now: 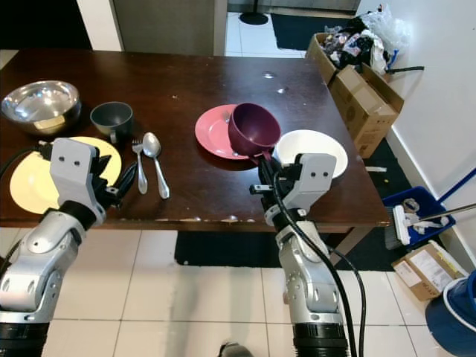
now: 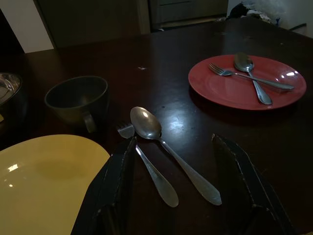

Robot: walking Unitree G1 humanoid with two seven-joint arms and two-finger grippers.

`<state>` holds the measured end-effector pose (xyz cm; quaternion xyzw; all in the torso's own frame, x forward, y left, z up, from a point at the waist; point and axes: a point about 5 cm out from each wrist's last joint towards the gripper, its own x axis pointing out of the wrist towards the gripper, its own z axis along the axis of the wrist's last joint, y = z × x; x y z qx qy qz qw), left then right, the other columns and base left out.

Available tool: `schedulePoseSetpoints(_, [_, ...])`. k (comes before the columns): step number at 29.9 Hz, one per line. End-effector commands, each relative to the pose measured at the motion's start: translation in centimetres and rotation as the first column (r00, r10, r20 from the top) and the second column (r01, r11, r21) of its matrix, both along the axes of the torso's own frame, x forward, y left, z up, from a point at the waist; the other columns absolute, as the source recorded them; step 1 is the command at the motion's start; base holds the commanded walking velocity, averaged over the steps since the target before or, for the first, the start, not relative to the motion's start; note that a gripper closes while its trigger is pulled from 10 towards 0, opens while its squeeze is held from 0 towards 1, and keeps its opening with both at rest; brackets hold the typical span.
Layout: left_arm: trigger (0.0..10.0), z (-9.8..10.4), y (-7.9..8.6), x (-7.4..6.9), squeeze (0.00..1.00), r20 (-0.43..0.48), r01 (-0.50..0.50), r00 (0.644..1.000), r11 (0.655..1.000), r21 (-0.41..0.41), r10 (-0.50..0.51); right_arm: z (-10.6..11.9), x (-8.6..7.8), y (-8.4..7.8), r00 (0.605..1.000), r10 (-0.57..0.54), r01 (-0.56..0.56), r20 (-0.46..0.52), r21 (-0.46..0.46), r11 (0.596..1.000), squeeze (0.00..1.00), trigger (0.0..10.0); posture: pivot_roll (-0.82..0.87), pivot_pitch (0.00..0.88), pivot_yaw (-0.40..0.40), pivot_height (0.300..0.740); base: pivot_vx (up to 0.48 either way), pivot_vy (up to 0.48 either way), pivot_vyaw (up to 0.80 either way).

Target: Setting the table

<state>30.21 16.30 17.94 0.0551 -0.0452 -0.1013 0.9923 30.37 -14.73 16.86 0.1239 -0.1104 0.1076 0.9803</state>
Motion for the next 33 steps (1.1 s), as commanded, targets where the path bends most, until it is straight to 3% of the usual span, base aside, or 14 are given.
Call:
schedulePoseSetpoints(1, [10.0,-0.24,0.04,-0.2,0.0,-0.014,-0.003,1.0,1.0,0.008,0.003,0.23,-0.05,-0.15,1.0,0.001,-0.001,0.007,0.004,1.0,0.0,10.0,-0.11,0.012,0.032,0.74,-0.244,0.0,0.0])
schedulePoseSetpoints(33, [10.0,-0.28,0.35,-0.18,0.0,-0.017,-0.024,1.0,1.0,0.011,0.024,0.01,-0.18,-0.07,1.0,0.006,-0.006,-0.006,0.001,1.0,0.0,10.0,-0.11,0.025,0.031,0.74,-0.364,0.0,0.0])
